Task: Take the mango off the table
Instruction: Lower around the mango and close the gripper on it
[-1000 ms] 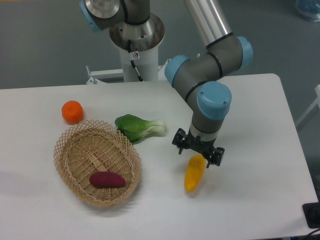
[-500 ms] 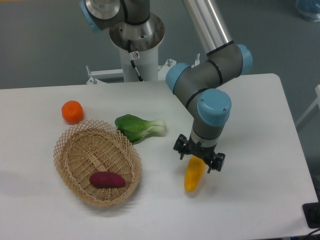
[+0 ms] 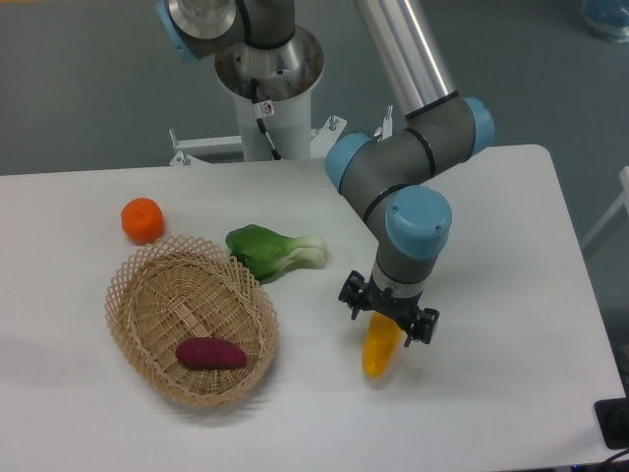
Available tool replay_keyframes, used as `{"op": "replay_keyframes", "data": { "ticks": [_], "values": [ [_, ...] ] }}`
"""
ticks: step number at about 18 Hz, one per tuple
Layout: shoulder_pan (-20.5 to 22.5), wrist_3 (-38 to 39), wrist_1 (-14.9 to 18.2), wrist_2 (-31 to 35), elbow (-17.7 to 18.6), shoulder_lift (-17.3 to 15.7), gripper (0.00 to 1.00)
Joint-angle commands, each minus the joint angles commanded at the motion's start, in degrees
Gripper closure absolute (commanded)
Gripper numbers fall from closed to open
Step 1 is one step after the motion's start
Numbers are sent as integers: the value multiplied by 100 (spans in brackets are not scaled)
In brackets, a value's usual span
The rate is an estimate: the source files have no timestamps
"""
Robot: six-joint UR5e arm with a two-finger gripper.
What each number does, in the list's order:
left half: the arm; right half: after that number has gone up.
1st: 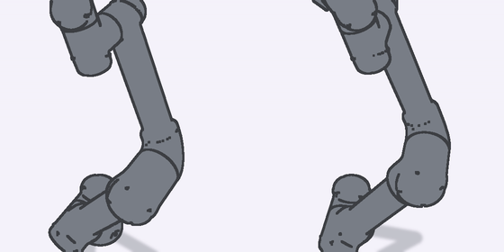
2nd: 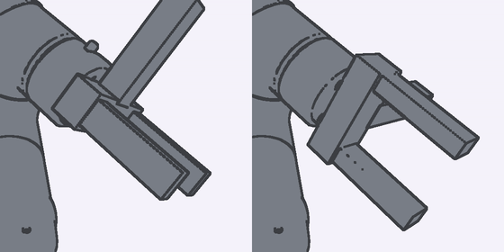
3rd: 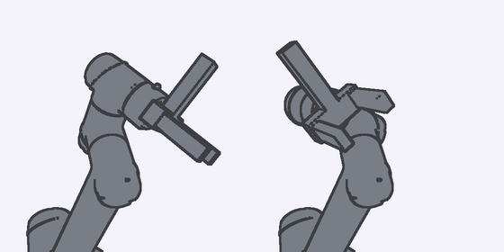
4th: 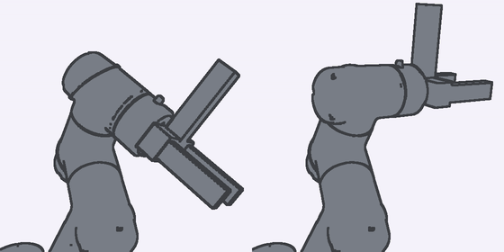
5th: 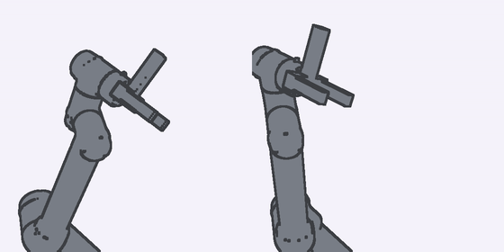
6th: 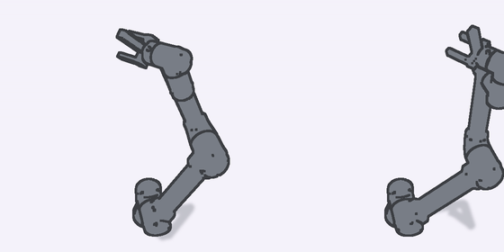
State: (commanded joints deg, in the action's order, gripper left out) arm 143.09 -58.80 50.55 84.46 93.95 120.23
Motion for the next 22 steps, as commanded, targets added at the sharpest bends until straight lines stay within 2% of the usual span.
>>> {"op": "replay_keyframes", "data": {
  "ticks": [5, 11, 17, 21, 22],
  "values": [
    [-70, 26, -88, 9, 18, 97, 0],
    [-219, 272, -141, 702, 9, 237, 0],
    [-246, 369, -141, 729, -35, 281, 0],
    [-246, 387, -141, 729, -35, 273, 36],
    [-246, 413, -141, 729, -35, 273, 42]
  ]
}}
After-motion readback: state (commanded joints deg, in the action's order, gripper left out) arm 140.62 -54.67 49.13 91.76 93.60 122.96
